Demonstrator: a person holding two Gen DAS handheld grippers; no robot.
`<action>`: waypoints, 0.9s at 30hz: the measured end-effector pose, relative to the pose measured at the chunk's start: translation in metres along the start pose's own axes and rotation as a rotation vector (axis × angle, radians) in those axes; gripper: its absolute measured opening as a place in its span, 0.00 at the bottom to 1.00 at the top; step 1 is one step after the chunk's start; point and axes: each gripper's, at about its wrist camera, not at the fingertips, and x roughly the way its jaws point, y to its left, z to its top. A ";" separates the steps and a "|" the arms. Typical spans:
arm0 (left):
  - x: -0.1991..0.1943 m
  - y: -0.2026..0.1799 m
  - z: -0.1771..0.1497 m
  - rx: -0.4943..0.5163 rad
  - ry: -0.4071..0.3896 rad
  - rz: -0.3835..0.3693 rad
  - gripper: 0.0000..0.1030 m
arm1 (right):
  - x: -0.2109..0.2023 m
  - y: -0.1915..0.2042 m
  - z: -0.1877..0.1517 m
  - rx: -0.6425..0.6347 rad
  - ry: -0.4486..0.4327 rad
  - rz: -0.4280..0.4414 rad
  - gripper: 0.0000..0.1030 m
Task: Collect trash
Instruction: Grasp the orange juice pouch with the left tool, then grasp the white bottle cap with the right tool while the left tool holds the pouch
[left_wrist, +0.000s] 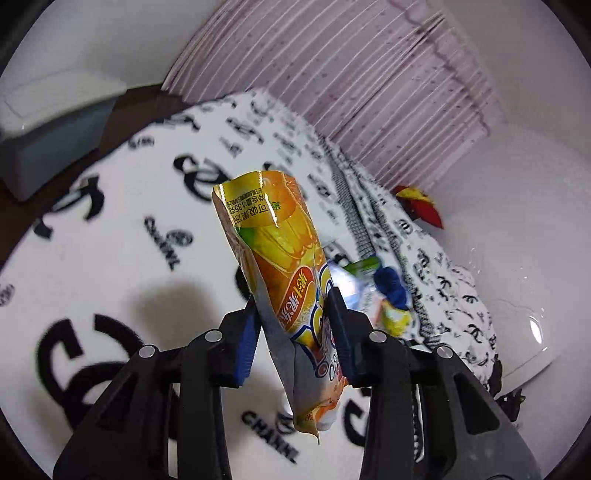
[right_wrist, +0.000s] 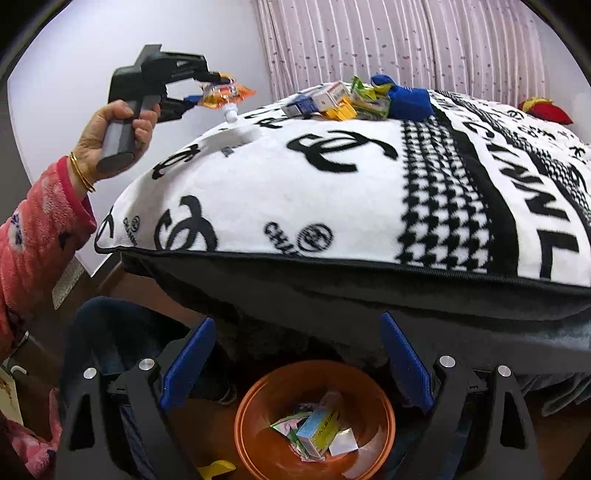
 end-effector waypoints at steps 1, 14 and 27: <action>-0.009 -0.004 0.001 0.011 -0.013 -0.004 0.34 | -0.001 0.004 0.003 -0.007 -0.008 0.001 0.86; -0.127 -0.034 -0.068 0.291 -0.147 0.271 0.34 | 0.023 0.041 0.066 -0.069 -0.118 0.009 0.86; -0.170 -0.017 -0.122 0.352 -0.166 0.398 0.34 | 0.099 0.060 0.157 -0.052 -0.149 -0.083 0.86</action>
